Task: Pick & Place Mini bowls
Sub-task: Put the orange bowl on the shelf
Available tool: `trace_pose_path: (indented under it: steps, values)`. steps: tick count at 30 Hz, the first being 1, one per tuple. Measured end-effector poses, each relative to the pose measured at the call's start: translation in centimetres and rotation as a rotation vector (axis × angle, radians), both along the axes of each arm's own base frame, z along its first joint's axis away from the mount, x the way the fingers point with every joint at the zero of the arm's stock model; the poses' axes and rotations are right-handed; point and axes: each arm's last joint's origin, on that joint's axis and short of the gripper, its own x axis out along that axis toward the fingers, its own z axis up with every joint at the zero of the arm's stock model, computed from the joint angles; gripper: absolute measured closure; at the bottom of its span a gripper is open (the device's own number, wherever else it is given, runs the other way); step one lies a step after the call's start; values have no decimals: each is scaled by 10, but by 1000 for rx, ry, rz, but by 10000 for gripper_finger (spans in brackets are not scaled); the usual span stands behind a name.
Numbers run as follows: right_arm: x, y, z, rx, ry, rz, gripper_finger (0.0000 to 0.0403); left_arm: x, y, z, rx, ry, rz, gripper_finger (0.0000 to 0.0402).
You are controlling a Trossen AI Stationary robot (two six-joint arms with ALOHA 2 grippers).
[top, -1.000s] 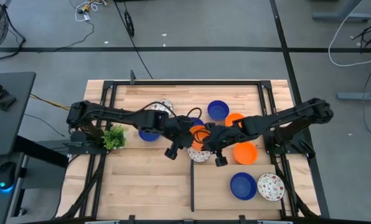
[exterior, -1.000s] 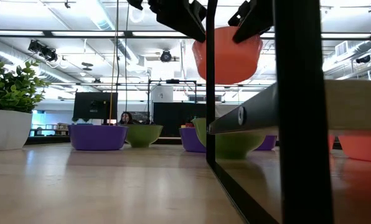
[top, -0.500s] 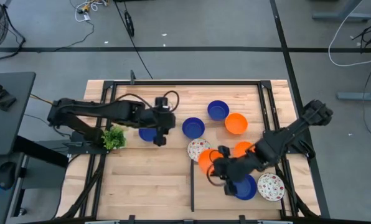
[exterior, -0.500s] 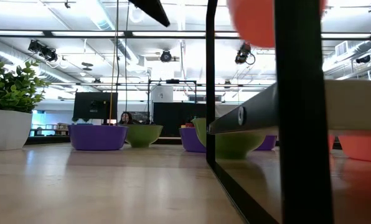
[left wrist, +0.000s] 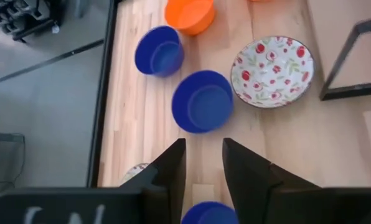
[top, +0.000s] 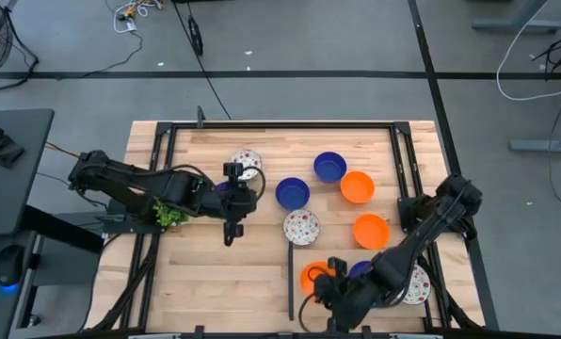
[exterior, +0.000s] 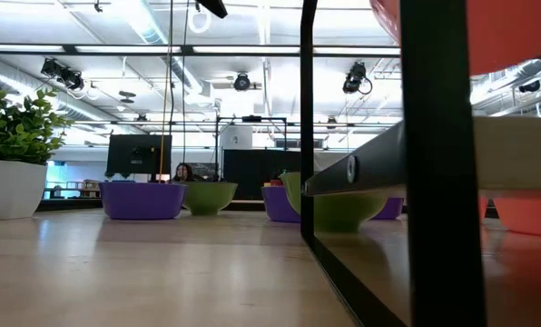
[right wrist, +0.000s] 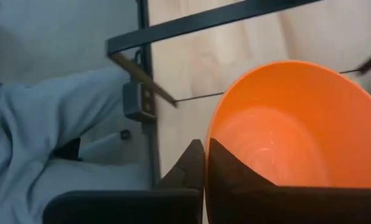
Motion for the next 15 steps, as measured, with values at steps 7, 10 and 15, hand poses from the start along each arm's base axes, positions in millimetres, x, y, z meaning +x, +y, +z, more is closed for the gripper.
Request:
trace_pose_path:
  steps: [7,10,15]
  values:
    - [2,24,-25,-39,26,-55,403,-3,-9,-11,-42,-1,26,294]
    - [-1,31,-34,-67,23,-71,403,-4,-14,-26,-69,-13,36,294]
    - [-3,40,-49,-108,28,-68,403,-9,-26,-62,-162,-89,8,294]
